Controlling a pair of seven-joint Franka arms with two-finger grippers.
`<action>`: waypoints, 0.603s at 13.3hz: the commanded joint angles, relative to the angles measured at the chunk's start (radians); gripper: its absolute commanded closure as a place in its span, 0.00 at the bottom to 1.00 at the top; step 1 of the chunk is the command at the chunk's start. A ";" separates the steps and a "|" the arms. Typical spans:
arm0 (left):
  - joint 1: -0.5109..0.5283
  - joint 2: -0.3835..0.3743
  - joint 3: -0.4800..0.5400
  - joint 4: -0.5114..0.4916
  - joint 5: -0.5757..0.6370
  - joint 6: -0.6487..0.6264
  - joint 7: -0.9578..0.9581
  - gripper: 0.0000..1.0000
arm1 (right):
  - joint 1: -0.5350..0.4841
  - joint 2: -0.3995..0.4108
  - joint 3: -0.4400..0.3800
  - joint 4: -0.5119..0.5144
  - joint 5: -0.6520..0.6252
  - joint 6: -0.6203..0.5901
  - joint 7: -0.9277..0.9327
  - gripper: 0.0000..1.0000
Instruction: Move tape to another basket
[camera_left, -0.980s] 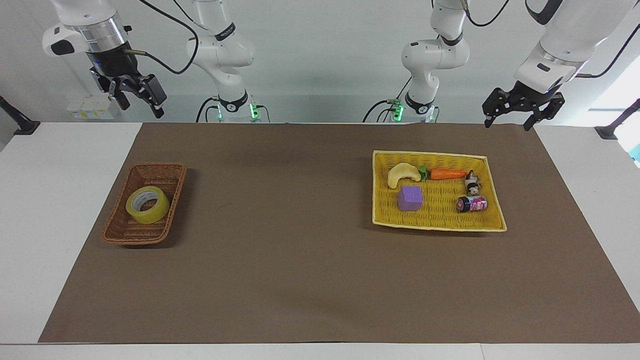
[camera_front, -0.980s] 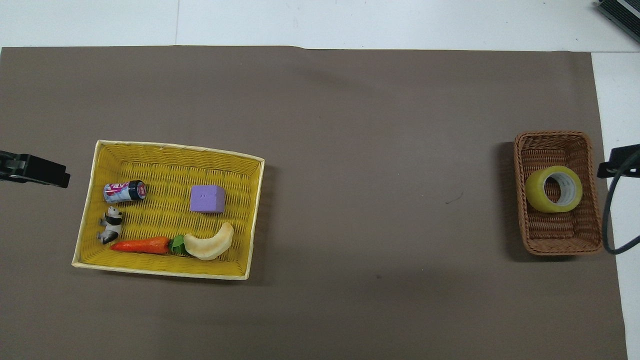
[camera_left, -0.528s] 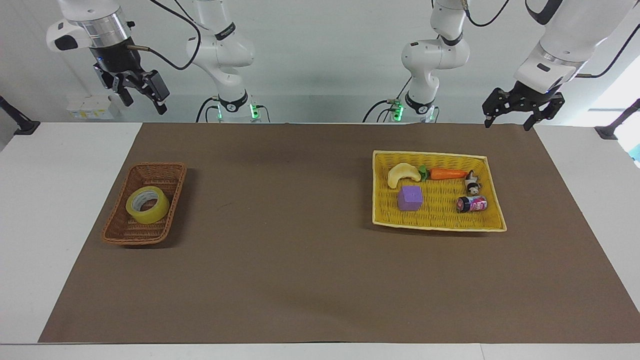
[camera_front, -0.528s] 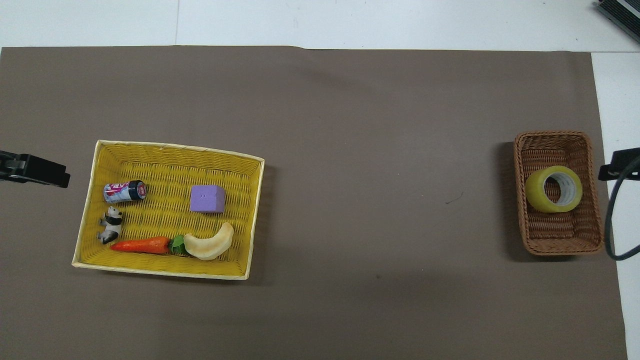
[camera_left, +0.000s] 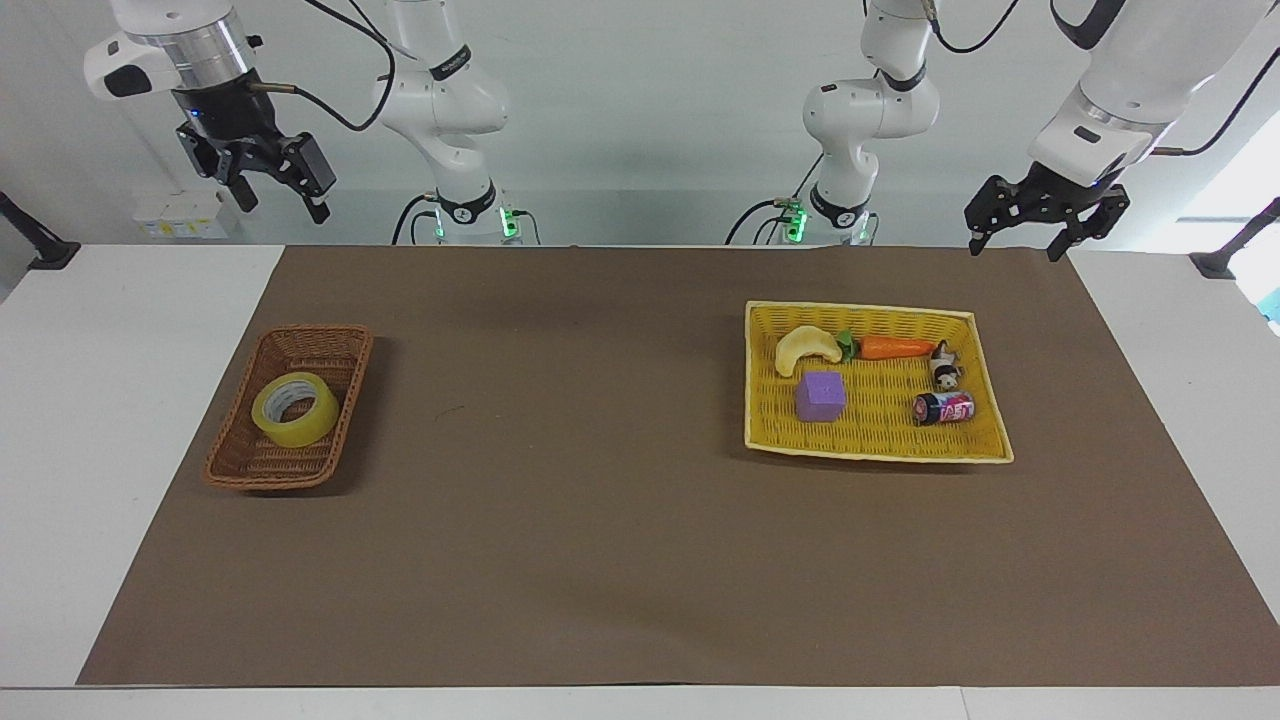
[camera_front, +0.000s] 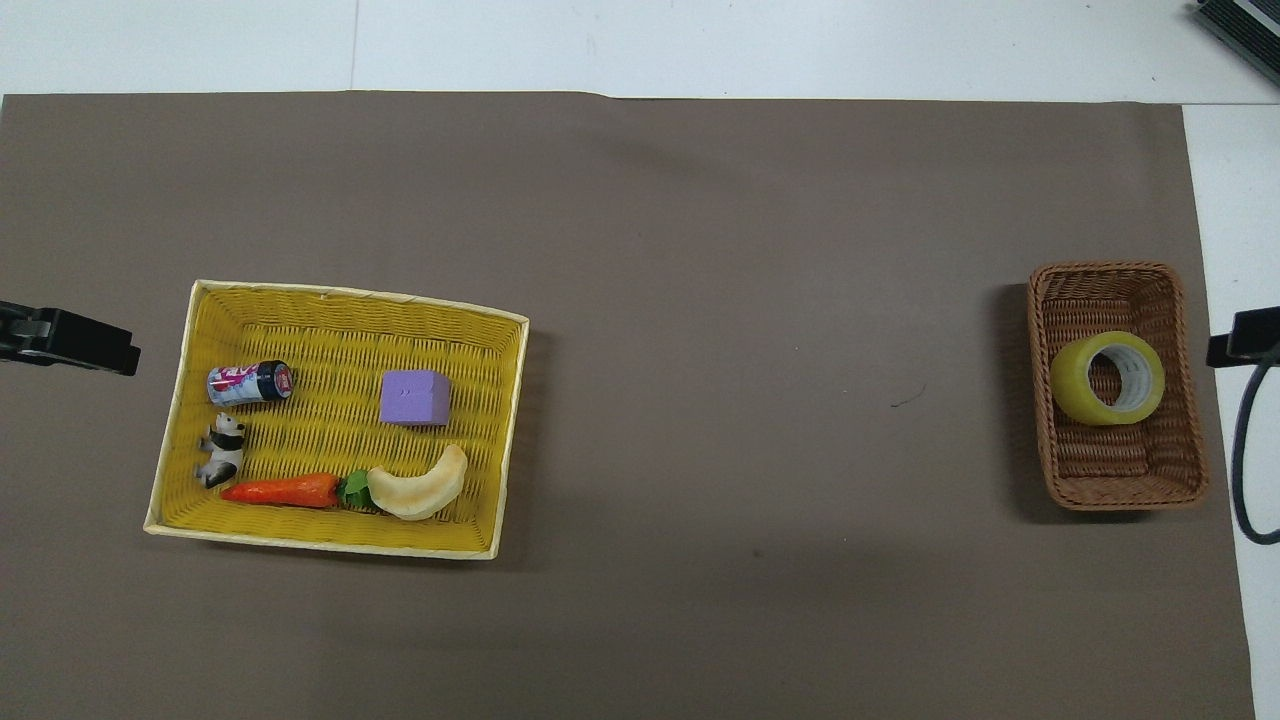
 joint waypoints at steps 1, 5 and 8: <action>0.009 -0.006 -0.007 0.009 0.016 -0.013 0.009 0.00 | 0.113 -0.002 -0.121 0.000 -0.011 -0.013 -0.022 0.00; 0.009 -0.006 -0.007 0.009 0.016 -0.013 0.009 0.00 | 0.067 0.010 -0.087 -0.001 -0.004 -0.047 -0.034 0.00; 0.009 -0.006 -0.007 0.009 0.016 -0.013 0.009 0.00 | 0.040 0.006 -0.074 -0.007 -0.004 -0.047 -0.035 0.00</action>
